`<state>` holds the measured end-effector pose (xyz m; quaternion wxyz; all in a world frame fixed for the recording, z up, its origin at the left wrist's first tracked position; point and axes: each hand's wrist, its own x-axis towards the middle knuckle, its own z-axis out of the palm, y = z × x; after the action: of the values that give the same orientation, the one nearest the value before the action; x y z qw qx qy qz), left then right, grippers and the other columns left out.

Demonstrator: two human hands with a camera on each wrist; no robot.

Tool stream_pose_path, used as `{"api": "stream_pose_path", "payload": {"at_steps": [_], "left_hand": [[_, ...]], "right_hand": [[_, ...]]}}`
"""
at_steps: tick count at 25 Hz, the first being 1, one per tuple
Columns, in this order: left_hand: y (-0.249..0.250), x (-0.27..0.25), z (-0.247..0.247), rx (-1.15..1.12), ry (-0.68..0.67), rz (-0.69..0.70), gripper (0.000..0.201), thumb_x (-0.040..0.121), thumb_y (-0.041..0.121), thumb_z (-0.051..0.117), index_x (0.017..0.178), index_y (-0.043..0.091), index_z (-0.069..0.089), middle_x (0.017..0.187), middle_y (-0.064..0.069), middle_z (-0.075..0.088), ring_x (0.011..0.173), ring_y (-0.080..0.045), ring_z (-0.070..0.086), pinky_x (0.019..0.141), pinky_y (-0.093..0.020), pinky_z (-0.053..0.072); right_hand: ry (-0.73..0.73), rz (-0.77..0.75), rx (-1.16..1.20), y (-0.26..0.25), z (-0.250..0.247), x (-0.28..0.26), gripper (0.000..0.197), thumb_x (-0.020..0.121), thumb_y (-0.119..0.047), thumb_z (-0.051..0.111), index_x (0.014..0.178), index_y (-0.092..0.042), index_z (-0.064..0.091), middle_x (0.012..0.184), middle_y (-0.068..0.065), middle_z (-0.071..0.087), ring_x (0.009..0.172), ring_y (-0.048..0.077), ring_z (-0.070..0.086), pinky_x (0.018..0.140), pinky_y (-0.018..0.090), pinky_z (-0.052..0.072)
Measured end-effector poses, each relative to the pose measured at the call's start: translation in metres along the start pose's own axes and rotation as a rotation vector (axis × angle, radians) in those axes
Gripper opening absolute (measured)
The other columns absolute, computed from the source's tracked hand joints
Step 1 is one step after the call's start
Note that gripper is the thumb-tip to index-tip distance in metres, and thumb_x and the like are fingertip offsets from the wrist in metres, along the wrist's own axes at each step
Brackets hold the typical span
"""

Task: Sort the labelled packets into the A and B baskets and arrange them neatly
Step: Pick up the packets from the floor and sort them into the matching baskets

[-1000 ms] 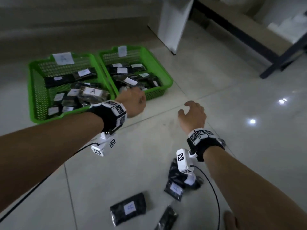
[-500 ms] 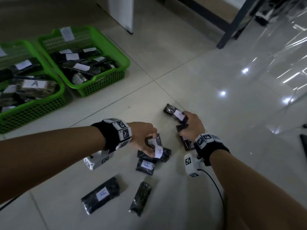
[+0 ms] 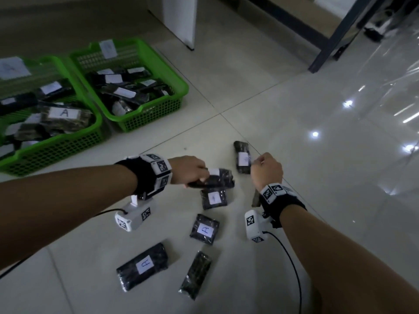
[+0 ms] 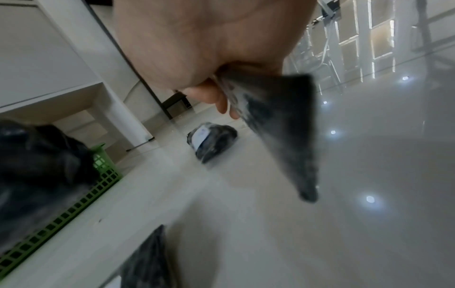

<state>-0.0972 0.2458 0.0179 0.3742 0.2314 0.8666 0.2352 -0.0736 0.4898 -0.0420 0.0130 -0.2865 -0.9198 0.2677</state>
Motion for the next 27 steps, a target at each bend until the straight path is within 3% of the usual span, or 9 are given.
{"api": "stream_pose_path", "payload": {"at_steps": [3,5,8,10,12,15,18,22,27], "left_hand": [[-0.018,-0.015,-0.027,-0.495,0.132,-0.067,0.034,0.064,0.032,0.051,0.078,0.003,0.059,0.088,-0.024,0.062,0.082,-0.035,0.061,0.082,-0.04,0.051],[-0.032,-0.023,-0.041,-0.707,0.218,-0.138,0.03,0.072,0.022,0.05,0.086,-0.003,0.06,0.088,-0.028,0.064,0.079,-0.037,0.062,0.081,-0.046,0.054],[-0.051,-0.037,-0.058,-0.872,0.323,-0.155,0.027,0.09,0.009,0.036,0.088,-0.004,0.06,0.091,-0.027,0.064,0.069,-0.033,0.059,0.073,-0.04,0.054],[-0.065,-0.045,-0.069,-0.951,0.428,-0.169,0.026,0.089,0.009,0.037,0.09,-0.005,0.059,0.092,-0.029,0.064,0.065,-0.031,0.059,0.061,-0.031,0.053],[-0.084,-0.052,-0.079,-1.009,0.559,-0.17,0.02,0.081,0.014,0.052,0.091,-0.002,0.059,0.095,-0.031,0.064,0.072,-0.034,0.061,0.069,-0.038,0.055],[-0.117,-0.067,-0.092,-0.857,0.802,-0.172,0.047,0.058,0.028,0.08,0.099,0.012,0.066,0.101,-0.012,0.07,0.093,-0.03,0.067,0.091,-0.045,0.055],[-0.137,-0.095,-0.099,-0.508,1.026,-0.225,0.071,0.055,0.033,0.092,0.116,0.02,0.06,0.104,0.004,0.066,0.093,-0.013,0.062,0.08,-0.026,0.049],[-0.151,-0.12,-0.101,-0.142,1.211,-0.07,0.067,0.053,0.018,0.088,0.112,0.021,0.058,0.107,0.006,0.055,0.098,-0.014,0.053,0.08,-0.03,0.049],[-0.171,-0.133,-0.105,-0.172,1.275,-0.064,0.061,0.058,0.017,0.084,0.114,0.017,0.06,0.109,0.002,0.058,0.098,-0.016,0.055,0.082,-0.029,0.049]], "right_hand": [[-0.07,0.094,0.011,-0.016,0.01,0.009,0.053,0.096,-0.049,0.054,0.119,-0.002,0.054,0.118,0.024,0.063,0.108,0.043,0.061,0.084,0.039,0.047],[-0.155,0.084,-0.089,-0.024,0.015,0.013,0.065,0.088,-0.063,0.061,0.112,-0.002,0.057,0.109,0.017,0.064,0.096,0.036,0.064,0.082,0.037,0.05],[-0.185,-0.04,-0.124,-0.039,0.018,0.016,0.036,0.075,-0.039,0.079,0.084,-0.007,0.064,0.088,0.008,0.072,0.062,0.015,0.058,0.053,0.023,0.044],[-0.132,-0.201,-0.003,-0.06,0.023,0.013,0.029,0.068,-0.032,0.083,0.08,-0.012,0.064,0.079,0.003,0.071,0.063,0.014,0.061,0.051,0.022,0.042],[-0.117,-0.384,0.16,-0.094,0.032,0.002,0.032,0.064,-0.029,0.088,0.079,-0.016,0.063,0.076,-0.004,0.069,0.068,0.014,0.066,0.057,0.023,0.047],[-0.148,-0.564,0.359,-0.151,0.045,-0.017,0.04,0.058,-0.028,0.095,0.082,-0.021,0.064,0.08,-0.009,0.069,0.07,0.01,0.067,0.064,0.02,0.052],[-0.165,-0.643,0.47,-0.192,0.056,-0.03,0.043,0.053,-0.031,0.098,0.08,-0.021,0.066,0.08,-0.008,0.07,0.073,0.015,0.07,0.07,0.034,0.059],[-0.199,-0.567,0.595,-0.225,0.064,-0.038,0.042,0.054,-0.04,0.098,0.08,-0.018,0.074,0.078,-0.006,0.074,0.073,0.015,0.072,0.071,0.039,0.062],[-0.224,-0.515,0.576,-0.256,0.074,-0.049,0.05,0.055,-0.045,0.097,0.086,-0.013,0.076,0.078,-0.002,0.074,0.071,0.016,0.071,0.067,0.028,0.061]]}}
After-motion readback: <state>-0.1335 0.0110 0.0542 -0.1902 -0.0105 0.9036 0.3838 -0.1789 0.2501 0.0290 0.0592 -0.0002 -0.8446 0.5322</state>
